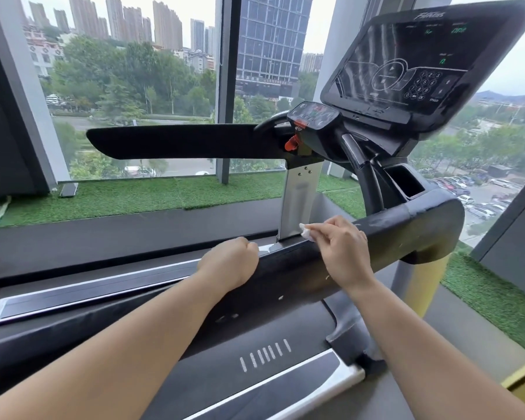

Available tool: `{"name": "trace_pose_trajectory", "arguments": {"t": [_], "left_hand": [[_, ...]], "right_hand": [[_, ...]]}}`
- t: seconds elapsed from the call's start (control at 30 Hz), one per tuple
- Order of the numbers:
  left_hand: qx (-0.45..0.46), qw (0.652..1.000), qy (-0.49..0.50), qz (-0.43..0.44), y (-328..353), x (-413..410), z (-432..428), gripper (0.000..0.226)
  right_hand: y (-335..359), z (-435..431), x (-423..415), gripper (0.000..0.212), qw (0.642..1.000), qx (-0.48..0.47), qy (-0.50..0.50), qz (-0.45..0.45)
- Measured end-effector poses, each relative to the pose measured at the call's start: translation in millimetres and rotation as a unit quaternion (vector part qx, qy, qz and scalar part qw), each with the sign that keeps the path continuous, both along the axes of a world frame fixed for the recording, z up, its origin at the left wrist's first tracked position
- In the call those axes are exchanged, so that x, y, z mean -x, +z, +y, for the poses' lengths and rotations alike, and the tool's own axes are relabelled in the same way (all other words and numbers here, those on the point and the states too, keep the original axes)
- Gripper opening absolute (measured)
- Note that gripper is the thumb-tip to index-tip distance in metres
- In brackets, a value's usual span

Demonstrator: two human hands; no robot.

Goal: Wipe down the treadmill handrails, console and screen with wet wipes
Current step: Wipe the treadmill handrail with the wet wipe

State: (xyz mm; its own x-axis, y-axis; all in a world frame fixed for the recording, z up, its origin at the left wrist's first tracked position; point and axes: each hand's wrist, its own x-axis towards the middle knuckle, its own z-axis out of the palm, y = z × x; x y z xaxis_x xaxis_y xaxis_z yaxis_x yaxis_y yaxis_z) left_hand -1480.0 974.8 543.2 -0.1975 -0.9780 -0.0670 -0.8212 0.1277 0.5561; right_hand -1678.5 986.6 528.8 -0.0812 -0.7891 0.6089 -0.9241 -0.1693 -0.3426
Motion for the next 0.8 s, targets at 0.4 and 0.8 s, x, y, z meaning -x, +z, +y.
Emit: {"name": "trace_pose_trajectory", "arguments": {"t": [0.4, 0.8], "left_hand": [[0.07, 0.997, -0.009, -0.005, -5.7, 41.3, 0.5, 0.038], [0.06, 0.998, -0.015, -0.028, 0.2, 40.1, 4.8, 0.036]], "right_hand": [[-25.5, -1.0, -6.2, 0.026, 0.993, 0.082, 0.069, 0.056], [-1.4, 0.5, 14.6, 0.017, 1.0, 0.03, 0.0, 0.0]]}}
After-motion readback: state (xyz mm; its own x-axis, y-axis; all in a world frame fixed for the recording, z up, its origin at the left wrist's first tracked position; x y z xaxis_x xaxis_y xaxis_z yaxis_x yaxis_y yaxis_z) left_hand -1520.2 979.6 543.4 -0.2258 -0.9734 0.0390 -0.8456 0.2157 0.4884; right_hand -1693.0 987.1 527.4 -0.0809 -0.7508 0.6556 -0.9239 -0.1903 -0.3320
